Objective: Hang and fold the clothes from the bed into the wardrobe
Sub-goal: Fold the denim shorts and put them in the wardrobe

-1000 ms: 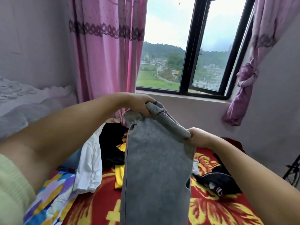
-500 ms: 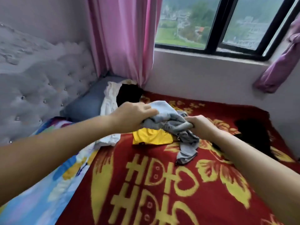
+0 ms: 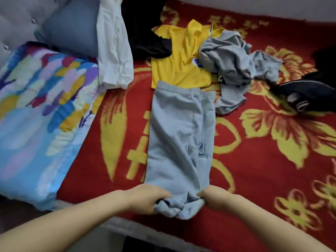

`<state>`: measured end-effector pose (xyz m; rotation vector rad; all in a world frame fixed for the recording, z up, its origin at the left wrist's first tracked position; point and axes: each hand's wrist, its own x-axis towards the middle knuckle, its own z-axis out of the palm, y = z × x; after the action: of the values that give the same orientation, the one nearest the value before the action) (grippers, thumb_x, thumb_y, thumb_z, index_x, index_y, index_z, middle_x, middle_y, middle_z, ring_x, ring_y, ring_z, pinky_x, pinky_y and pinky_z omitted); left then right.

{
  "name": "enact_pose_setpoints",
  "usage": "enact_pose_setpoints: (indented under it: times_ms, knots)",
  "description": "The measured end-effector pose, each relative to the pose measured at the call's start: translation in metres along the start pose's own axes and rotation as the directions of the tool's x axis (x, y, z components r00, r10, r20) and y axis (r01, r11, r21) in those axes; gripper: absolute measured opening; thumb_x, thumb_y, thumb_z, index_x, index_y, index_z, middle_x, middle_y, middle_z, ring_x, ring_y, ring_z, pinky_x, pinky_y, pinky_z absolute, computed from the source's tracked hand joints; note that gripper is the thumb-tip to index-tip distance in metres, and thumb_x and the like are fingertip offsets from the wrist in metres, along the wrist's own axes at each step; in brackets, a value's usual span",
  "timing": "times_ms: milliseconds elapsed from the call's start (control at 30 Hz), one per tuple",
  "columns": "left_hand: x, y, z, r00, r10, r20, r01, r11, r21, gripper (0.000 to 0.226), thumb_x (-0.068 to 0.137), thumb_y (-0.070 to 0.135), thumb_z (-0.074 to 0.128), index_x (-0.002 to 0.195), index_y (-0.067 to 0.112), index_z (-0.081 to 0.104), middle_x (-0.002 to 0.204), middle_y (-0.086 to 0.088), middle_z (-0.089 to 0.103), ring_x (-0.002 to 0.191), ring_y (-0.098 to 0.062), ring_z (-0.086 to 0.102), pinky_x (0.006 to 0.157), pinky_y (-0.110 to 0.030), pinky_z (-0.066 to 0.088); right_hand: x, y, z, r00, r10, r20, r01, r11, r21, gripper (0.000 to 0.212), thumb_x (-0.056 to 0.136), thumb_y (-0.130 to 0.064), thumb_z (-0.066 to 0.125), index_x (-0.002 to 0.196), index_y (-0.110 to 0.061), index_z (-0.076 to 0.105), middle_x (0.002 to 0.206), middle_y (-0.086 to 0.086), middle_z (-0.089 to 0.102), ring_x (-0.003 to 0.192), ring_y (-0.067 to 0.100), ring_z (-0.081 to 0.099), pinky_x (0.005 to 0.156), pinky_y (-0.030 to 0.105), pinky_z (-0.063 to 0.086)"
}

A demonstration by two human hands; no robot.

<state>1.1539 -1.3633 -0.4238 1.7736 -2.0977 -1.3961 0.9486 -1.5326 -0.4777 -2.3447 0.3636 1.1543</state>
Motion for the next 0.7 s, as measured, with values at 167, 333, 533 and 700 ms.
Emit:
enact_pose_setpoints:
  times_ms: [167, 333, 533, 700]
  knots:
    - [0.054, -0.047, -0.106, 0.976, -0.209, 0.056, 0.216, 0.944, -0.248, 0.028, 0.077, 0.008, 0.062, 0.098, 0.026, 0.054, 0.081, 0.016, 0.057, 0.081, -0.004, 0.053, 0.059, -0.008, 0.039, 0.014, 0.034, -0.057, 0.991, 0.118, -0.067, -0.08, 0.905, 0.417, 0.009, 0.085, -0.014, 0.055, 0.077, -0.018, 0.056, 0.082, 0.002, 0.062, 0.079, 0.015, 0.055, 0.061, 0.027, 0.036]
    - [0.138, -0.11, -0.136, 0.764, -0.567, -0.308, 0.558, 0.82, -0.125, 0.075, 0.085, 0.034, 0.066, 0.147, 0.016, 0.027, 0.144, -0.01, 0.044, 0.131, -0.026, 0.043, 0.107, -0.037, 0.033, 0.059, 0.058, -0.069, 0.787, 0.528, -0.321, -0.177, 0.69, 0.702, 0.007, 0.09, -0.017, 0.056, 0.086, -0.023, 0.052, 0.09, 0.0, 0.059, 0.095, 0.022, 0.056, 0.068, 0.029, 0.037]
    - [0.146, -0.098, -0.008, 0.743, -0.197, -0.64, 0.45, 0.855, 0.26, 0.07, 0.088, 0.054, 0.036, 0.147, 0.015, 0.031, 0.156, -0.012, 0.021, 0.146, -0.023, 0.014, 0.107, -0.066, 0.024, 0.098, 0.007, -0.029, 0.513, 0.204, -0.834, -0.241, 0.966, 0.088, 0.054, 0.089, -0.033, 0.046, 0.141, -0.018, 0.045, 0.149, 0.013, 0.039, 0.14, 0.031, 0.032, 0.106, 0.067, 0.022]
    - [0.157, -0.131, 0.026, 0.785, -0.232, -0.574, 0.454, 0.846, 0.279, 0.07, 0.086, 0.059, 0.032, 0.144, 0.021, 0.038, 0.153, -0.014, 0.028, 0.143, -0.026, 0.025, 0.11, -0.058, 0.017, 0.127, 0.038, -0.008, 0.749, 0.26, -0.609, -0.281, 0.958, 0.063, 0.061, 0.09, -0.052, 0.03, 0.143, -0.024, 0.041, 0.152, 0.007, 0.034, 0.141, 0.027, 0.03, 0.094, 0.077, 0.024]
